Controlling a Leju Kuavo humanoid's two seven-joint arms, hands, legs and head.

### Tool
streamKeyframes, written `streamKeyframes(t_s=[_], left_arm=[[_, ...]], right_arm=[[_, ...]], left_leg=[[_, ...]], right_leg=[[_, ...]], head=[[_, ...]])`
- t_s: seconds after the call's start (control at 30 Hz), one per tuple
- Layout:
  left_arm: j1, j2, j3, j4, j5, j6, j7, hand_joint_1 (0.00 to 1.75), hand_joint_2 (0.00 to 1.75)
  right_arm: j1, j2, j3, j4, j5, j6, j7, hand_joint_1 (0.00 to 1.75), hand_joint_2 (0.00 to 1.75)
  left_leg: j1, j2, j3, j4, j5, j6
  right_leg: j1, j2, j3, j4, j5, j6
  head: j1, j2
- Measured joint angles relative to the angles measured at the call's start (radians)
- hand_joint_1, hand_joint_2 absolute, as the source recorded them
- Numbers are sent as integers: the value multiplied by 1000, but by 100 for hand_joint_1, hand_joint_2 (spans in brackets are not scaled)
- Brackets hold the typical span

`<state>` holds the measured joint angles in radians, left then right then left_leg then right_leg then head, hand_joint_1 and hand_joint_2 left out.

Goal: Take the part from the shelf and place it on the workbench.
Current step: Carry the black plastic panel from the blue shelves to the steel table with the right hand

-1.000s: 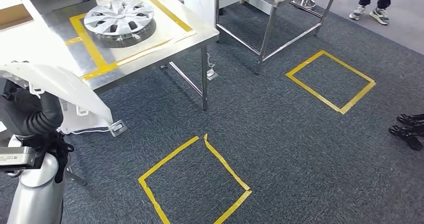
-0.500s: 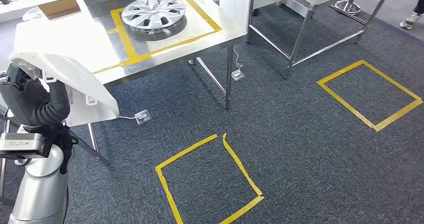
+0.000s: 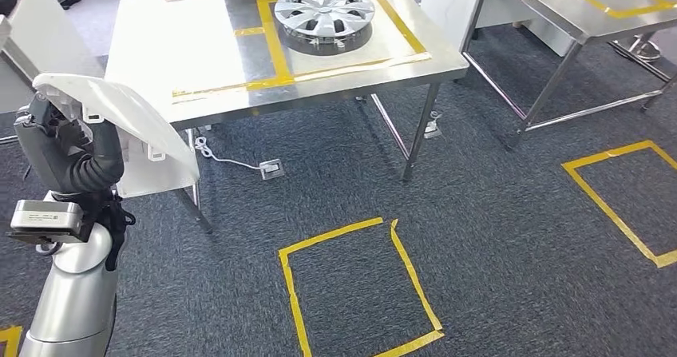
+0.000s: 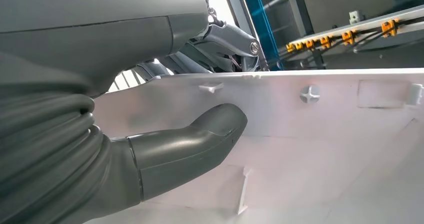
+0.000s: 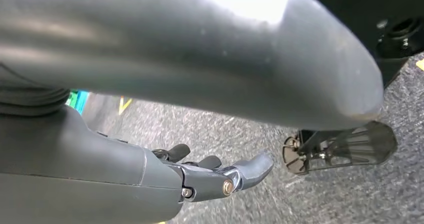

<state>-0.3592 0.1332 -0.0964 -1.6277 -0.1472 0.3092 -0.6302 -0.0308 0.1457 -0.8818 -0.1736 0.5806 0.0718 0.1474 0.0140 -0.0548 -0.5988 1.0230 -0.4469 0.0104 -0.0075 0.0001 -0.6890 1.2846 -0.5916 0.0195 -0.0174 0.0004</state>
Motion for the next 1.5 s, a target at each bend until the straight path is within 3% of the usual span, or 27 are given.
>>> streamKeyframes(t_s=[0.03,0.1,0.17,0.23,0.27,0.33,0.4,0.47,0.5,0.6,0.67,0.73,0.8,0.87,0.9,0.93,1.0,1.1,1.5], left_arm=[[-3,-1,-1,4,0,0,0,175,175],[-11,-3,-4,10,0,-1,0,175,175],[-18,-5,-7,16,0,-2,0,175,175],[-20,-5,-10,22,0,-2,0,175,175],[-22,-5,-11,24,0,-2,0,175,175],[-27,-4,-14,29,0,-2,0,175,175],[-31,-5,-18,36,0,-2,0,175,175],[-30,-5,-22,43,0,-2,0,175,175],[-30,-5,-24,46,0,-2,0,175,175],[-32,-6,-28,49,0,-2,0,175,175],[-33,-6,-30,49,-1,-1,0,175,175],[-32,-5,-31,50,-5,1,1,175,175],[-32,-4,-31,50,-9,2,2,175,175],[-33,-5,-31,51,-10,3,3,175,175],[-34,-5,-31,52,-11,3,4,175,175],[-33,-5,-31,52,-13,3,7,175,175],[-35,-5,-31,55,-22,3,18,175,175],[-53,-2,-31,68,-49,3,45,175,175],[-294,53,-31,310,-178,4,110,175,175]], right_arm=[[0,0,-1,0,-1,-1,0,0,0],[0,0,-3,0,-2,-4,-1,0,0],[-2,1,-4,0,-3,-5,-1,0,0],[-3,3,-5,0,-3,-5,-1,0,0],[-3,3,-5,0,-4,-5,-2,0,0],[-2,5,-5,0,-4,-2,-4,0,0],[1,5,-6,0,-4,1,-4,0,0],[4,5,-7,0,-4,2,-5,0,0],[4,5,-8,0,-4,2,-6,0,0],[2,6,-11,0,-4,3,-8,0,0],[0,6,-15,0,-9,1,-9,0,0],[-4,6,-22,0,-18,-4,-12,0,0],[-6,7,-27,0,-23,-9,-14,0,0],[-3,7,-31,0,-24,-10,-16,0,0],[-2,7,-32,0,-24,-10,-16,0,0],[-3,7,-33,0,-25,-10,-15,0,0],[-3,7,-36,0,-26,-10,-14,0,0],[-3,7,-43,0,-24,-10,-8,0,0],[-5,8,-47,0,5,9,-19,0,0]], left_leg=[[1,-15,-2,3,1,-2],[2,-41,-6,7,3,-11],[4,-64,-12,5,8,-26],[6,-88,-18,-4,17,-43],[5,-82,-22,-1,16,-49],[1,-29,-52,54,-21,-55],[-1,31,-108,183,-92,-59],[0,47,-142,276,-127,-61],[0,51,-131,269,-117,-61],[-6,90,-13,82,-42,-50],[-12,108,32,3,-25,-34],[-13,96,31,-5,-25,-21],[-11,87,31,-7,-21,-12],[-11,81,30,-3,-22,-9],[-13,78,29,1,-25,-10],[-13,75,28,3,-27,-8],[-14,71,27,4,-28,-7],[-14,71,25,6,-28,-6],[-12,70,24,5,-25,-11]], right_leg=[[-2,9,27,-57,36,-2],[-5,60,92,-193,91,-7],[-3,91,118,-252,103,-11],[0,67,119,-257,109,-21],[-1,53,120,-262,113,-29],[-4,23,120,-271,120,-44],[0,-6,117,-272,121,-51],[4,-38,114,-272,121,-52],[5,-54,114,-271,121,-52],[11,-87,116,-268,118,-47],[15,-101,117,-266,116,-38],[16,-114,120,-266,117,-28],[13,-90,118,-259,110,-18],[12,-51,114,-261,112,-28],[12,-43,113,-265,116,-31],[10,-43,116,-270,122,-31],[9,-44,117,-269,121,-18],[9,-44,117,-270,123,-15],[10,-43,114,-268,125,-13]], head=[[0,0],[1,0],[1,0],[1,0],[0,0],[-7,0],[-12,0],[-13,0],[-13,0],[-13,0],[-11,0],[-10,0],[-8,0],[-3,0],[0,0],[1,0],[1,0],[1,0],[1,0]])
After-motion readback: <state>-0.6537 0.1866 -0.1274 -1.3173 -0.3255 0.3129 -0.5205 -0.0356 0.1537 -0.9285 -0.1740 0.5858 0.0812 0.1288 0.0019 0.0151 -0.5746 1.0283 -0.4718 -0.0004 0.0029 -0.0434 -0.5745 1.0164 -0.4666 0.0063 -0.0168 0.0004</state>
